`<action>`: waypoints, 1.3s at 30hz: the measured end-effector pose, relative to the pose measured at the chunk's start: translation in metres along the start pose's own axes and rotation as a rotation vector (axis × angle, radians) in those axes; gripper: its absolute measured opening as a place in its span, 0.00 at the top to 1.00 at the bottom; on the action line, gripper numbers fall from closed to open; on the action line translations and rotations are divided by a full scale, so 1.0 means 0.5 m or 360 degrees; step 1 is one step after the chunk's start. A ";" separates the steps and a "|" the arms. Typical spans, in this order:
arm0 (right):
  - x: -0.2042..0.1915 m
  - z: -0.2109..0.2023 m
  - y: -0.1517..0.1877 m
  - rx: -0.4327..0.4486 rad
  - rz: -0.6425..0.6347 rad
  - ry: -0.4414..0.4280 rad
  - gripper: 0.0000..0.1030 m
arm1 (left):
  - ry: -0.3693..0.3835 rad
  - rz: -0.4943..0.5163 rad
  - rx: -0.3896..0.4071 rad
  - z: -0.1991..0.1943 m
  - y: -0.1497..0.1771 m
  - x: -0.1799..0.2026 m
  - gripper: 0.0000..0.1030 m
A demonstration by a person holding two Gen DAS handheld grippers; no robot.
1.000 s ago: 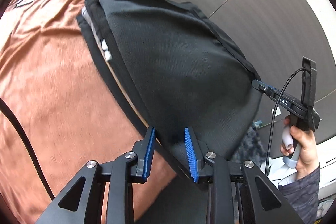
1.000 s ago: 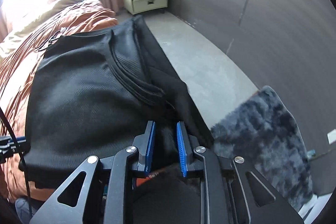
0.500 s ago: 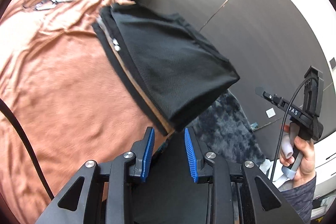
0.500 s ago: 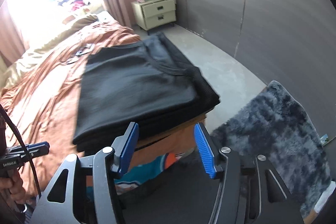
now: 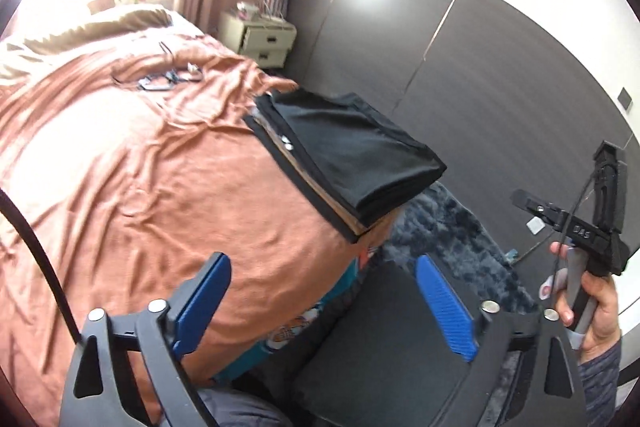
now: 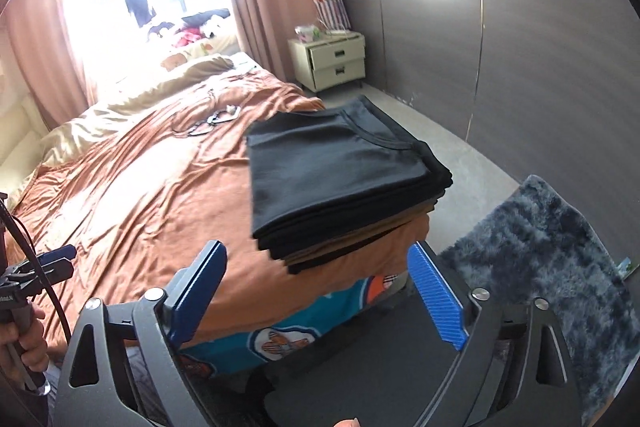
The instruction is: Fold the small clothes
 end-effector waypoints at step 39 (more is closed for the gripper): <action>-0.242 -0.247 0.333 0.0393 -0.0255 -0.0021 0.00 | -0.0441 0.0097 0.0663 -0.482 0.334 -0.140 0.00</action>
Point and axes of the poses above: each gripper's, at about its wrist camera, not at the fingertips, and z roughly the way its jaws point, x to its right, y to its underside, the point moved 1 cm from there along z, roughly the way its jaws point, and after that the axes turned 6 degrees about -y, right-handed, at the moved point
